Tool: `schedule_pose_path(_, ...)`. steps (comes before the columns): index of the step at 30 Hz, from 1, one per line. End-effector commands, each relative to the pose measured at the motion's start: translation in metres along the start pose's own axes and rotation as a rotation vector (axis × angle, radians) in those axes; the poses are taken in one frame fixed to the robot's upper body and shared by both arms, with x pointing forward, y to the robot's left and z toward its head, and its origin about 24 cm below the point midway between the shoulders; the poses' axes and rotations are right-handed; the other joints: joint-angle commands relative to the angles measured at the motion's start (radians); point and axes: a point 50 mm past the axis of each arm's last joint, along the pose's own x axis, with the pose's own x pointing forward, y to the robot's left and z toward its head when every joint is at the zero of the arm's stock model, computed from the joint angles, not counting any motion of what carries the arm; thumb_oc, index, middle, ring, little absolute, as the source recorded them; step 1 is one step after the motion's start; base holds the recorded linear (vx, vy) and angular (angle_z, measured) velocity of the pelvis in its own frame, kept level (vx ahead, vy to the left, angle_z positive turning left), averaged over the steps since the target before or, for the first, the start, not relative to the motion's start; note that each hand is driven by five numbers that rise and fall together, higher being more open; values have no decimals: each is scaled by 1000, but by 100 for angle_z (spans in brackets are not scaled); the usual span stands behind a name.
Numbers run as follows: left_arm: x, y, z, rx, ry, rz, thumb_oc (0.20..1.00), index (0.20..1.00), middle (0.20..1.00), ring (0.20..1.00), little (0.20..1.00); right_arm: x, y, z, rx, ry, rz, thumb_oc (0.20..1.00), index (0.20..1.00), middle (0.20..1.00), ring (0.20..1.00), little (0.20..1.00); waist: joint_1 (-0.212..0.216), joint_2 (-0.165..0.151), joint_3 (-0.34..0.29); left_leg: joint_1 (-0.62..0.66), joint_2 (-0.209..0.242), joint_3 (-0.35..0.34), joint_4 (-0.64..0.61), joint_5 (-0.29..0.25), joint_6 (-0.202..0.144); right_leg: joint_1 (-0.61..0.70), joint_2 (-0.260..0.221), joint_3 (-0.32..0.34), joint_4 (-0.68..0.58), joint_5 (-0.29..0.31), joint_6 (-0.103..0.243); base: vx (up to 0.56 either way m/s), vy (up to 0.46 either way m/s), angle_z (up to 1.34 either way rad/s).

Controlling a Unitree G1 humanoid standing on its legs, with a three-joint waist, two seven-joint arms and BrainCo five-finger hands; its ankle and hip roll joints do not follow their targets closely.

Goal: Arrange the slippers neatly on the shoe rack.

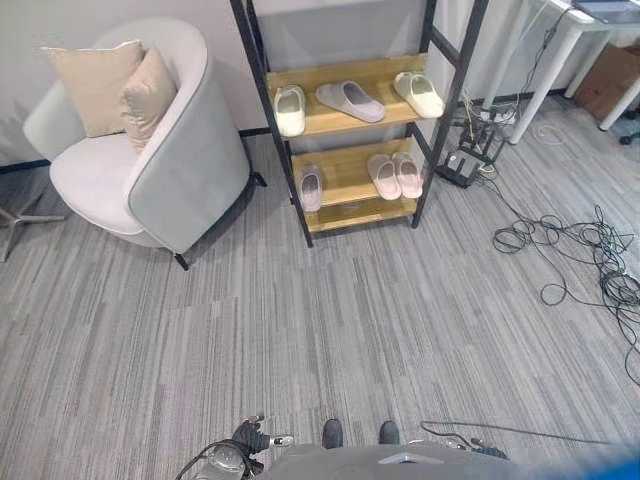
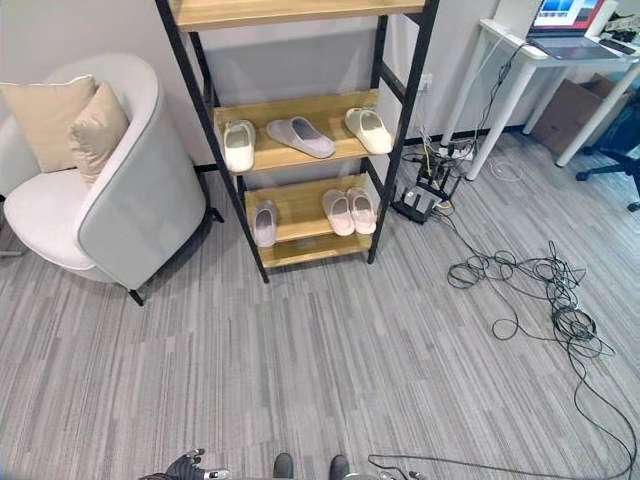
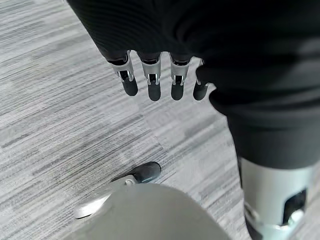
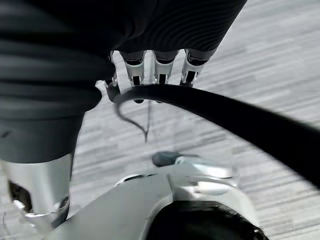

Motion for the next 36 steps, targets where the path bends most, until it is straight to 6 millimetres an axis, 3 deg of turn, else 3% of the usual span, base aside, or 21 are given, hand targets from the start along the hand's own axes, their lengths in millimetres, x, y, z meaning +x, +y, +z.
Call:
schedule_pose_path(1,4,5,25,22,-85,26,1000,1000,1000,1000,1000,0,-2,1,-143,-7,6,1000,1000,1000,1000,1000,3,-36,21,-59,93,-9,162,-42,-75,-3,-70,-4,99,-60,69,29,-138,1)
schedule_pose_path(3,5,5,29,26,-100,27,1000,1000,1000,1000,1000,0,-3,3,-157,-13,0,1000,1000,1000,1000,1000,7,-38,32,-79,88,-8,205,-39,-74,4,-71,-9,100,-62,65,3,-16,6)
schedule_pose_path(4,5,3,39,33,-129,26,1000,1000,1000,1000,1000,0,-7,10,-176,-33,-14,1000,1000,1000,1000,1000,19,-44,51,-134,61,-11,239,-19,-68,19,-77,-17,92,-66,67,51,24,14)
schedule_pose_path(6,5,-1,34,58,-113,19,1000,1000,1000,1000,1000,1,-7,18,-196,-55,-22,1000,1000,1000,1000,1000,47,-57,53,-246,14,-21,208,7,-57,42,-80,-16,76,-67,79,114,57,38)
schedule_pose_path(7,5,-1,34,59,-113,19,1000,1000,1000,1000,1000,1,-7,18,-196,-55,-22,1000,1000,1000,1000,1000,47,-58,53,-246,13,-21,208,7,-56,42,-81,-16,75,-67,79,160,141,28)
schedule_pose_path(10,1,2,-5,75,30,30,1000,1000,1000,1000,1000,1,7,35,-245,-126,19,1000,1000,1000,1000,1000,69,-62,16,-207,1,-60,119,25,-31,50,-80,19,107,-88,95,236,225,-32)
schedule_pose_path(14,-3,11,-20,79,84,54,1000,1000,1000,1000,1000,1,27,47,-283,-171,84,1000,1000,1000,1000,1000,73,-69,-5,-163,-19,-44,104,-5,3,35,-105,38,168,-90,121,210,269,-61)
schedule_pose_path(16,-1,24,-10,18,55,97,1000,1000,1000,1000,1000,0,46,58,-292,-208,150,1000,1000,1000,1000,1000,78,-70,-4,-141,-37,-33,102,-33,38,-21,-131,42,290,-55,164,175,385,-2)
schedule_pose_path(18,1,30,-1,3,24,120,1000,1000,1000,1000,1000,-2,57,70,-338,-253,183,1000,1000,1000,1000,1000,69,-55,19,-110,-48,-22,100,-49,69,-107,-175,27,481,62,206,82,290,1)
schedule_pose_path(20,2,37,11,26,-10,138,1000,1000,1000,1000,1000,-5,63,76,-395,-285,201,1000,1000,1000,1000,1000,57,-27,41,-63,-46,-32,84,-64,83,-175,-197,-9,605,83,194,140,224,7)
schedule_pose_path(21,3,38,12,42,-13,144,1000,1000,1000,1000,1000,-5,64,75,-402,-288,202,1000,1000,1000,1000,1000,49,-24,45,-43,-49,-34,80,-72,84,-179,-200,-12,587,72,187,190,136,6)
schedule_pose_path(22,3,39,14,48,-20,148,1000,1000,1000,1000,1000,-6,65,75,-402,-293,201,1000,1000,1000,1000,1000,43,-23,46,-34,-53,-37,78,-78,83,-184,-198,-10,552,56,177,163,18,4)
schedule_pose_path(25,3,38,12,62,-17,156,1000,1000,1000,1000,1000,1,34,55,-351,-198,110,1000,1000,1000,1000,1000,31,-16,53,-25,-56,-44,83,-93,76,-169,-204,-3,422,29,171,150,-62,5)
schedule_pose_path(26,3,30,7,62,3,135,1000,1000,1000,1000,1000,3,21,50,-320,-161,53,1000,1000,1000,1000,1000,21,-9,46,-17,-47,-40,79,-111,64,-172,-236,9,294,59,182,195,-169,8)
schedule_pose_path(28,1,25,-1,68,25,124,1000,1000,1000,1000,1000,3,15,47,-286,-156,30,1000,1000,1000,1000,1000,15,-5,44,4,-40,-40,68,-121,56,-184,-258,9,244,97,191,211,-196,-15)
schedule_pose_path(30,-1,24,-13,76,63,113,1000,1000,1000,1000,1000,2,0,39,-199,-125,-8,1000,1000,1000,1000,1000,4,-16,34,33,-38,-56,56,-133,37,-167,-223,58,198,92,196,282,-336,-18)
schedule_pose_path(32,-2,22,-19,67,84,107,1000,1000,1000,1000,1000,2,-5,34,-210,-100,-22,1000,1000,1000,1000,1000,6,-13,25,40,-26,-67,55,-133,28,-152,-200,60,186,74,186,190,-300,43)
schedule_pose_path(34,-3,21,-21,46,84,102,1000,1000,1000,1000,1000,2,-18,41,-231,-114,-45,1000,1000,1000,1000,1000,16,-14,19,29,35,-95,85,-129,-18,-126,-137,36,160,17,134,157,-548,36)
schedule_pose_path(36,0,24,-4,65,24,102,1000,1000,1000,1000,1000,1,-27,52,-231,-144,-65,1000,1000,1000,1000,1000,26,-32,41,-59,77,-88,215,-74,-60,-93,-116,-6,138,-15,100,51,-515,79)
